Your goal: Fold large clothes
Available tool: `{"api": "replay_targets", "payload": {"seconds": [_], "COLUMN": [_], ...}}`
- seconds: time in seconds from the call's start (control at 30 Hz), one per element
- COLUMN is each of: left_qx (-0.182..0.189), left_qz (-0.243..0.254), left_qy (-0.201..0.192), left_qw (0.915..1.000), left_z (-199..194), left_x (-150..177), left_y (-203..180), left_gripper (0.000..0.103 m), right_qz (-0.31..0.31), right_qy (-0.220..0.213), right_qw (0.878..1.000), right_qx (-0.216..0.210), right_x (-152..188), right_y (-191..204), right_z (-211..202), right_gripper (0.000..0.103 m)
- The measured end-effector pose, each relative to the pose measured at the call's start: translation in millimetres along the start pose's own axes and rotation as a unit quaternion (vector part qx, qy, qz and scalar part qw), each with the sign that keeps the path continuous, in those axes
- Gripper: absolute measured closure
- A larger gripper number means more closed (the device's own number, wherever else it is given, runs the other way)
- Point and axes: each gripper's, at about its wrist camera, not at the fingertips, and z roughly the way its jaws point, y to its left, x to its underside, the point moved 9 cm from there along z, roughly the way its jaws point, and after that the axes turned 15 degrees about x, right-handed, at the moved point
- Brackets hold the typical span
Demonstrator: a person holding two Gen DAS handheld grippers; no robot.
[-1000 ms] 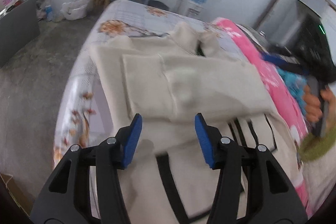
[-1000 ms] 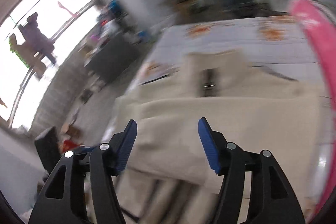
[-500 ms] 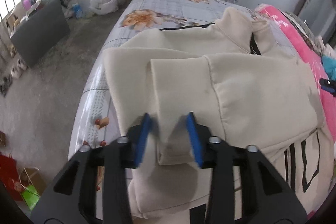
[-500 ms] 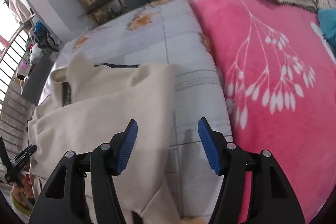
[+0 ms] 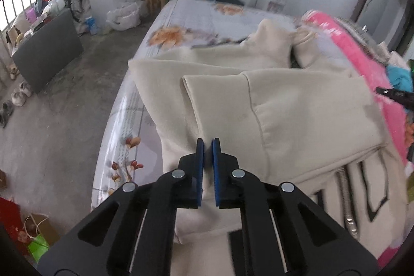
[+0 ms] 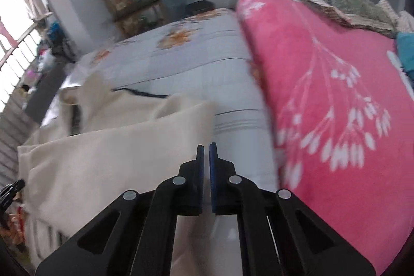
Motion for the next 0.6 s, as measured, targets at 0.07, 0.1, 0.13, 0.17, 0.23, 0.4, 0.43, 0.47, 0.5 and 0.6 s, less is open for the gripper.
{"api": "replay_targets", "payload": {"seconds": [0.07,0.1,0.13,0.17,0.23,0.4,0.43,0.47,0.5,0.6], "left_qx": [0.006,0.008,0.008,0.008,0.013,0.052,0.057,0.065,0.071,0.092], "left_qz": [-0.012,-0.016,-0.015,-0.013,-0.014,-0.050,-0.056,-0.068,-0.080,-0.118], "left_qy": [0.000,-0.001,-0.001,0.000,0.003,0.007,0.008,0.011,0.017,0.009], "left_qw": [0.9999,0.9998,0.9999,0.9999,0.9998,0.9974,0.9968,0.9956,0.9941,0.9888], "left_z": [6,7,7,7,8,6,7,9,12,14], "left_x": [1,1,1,1,0,-4,-5,-5,-5,-9], "left_y": [4,4,4,3,4,11,12,14,17,24], "left_gripper": [0.097,0.096,0.096,0.096,0.095,0.092,0.091,0.091,0.088,0.083], "right_qz": [0.003,0.006,0.012,0.016,-0.002,-0.124,-0.141,-0.164,-0.180,-0.223], "right_qy": [0.002,0.009,0.016,0.019,0.016,-0.006,-0.001,0.010,0.018,0.026], "right_qw": [1.000,1.000,1.000,1.000,1.000,0.991,0.988,0.984,0.982,0.974], "right_qx": [0.000,0.006,0.002,-0.006,-0.024,-0.054,-0.059,-0.062,-0.060,-0.038], "right_x": [1,3,6,8,13,51,61,76,88,114], "right_y": [-5,-10,-14,-16,-12,18,22,27,31,36], "right_z": [6,8,6,1,-18,-77,-84,-89,-91,-91], "right_gripper": [0.099,0.099,0.098,0.097,0.093,0.052,0.052,0.052,0.052,0.052]}}
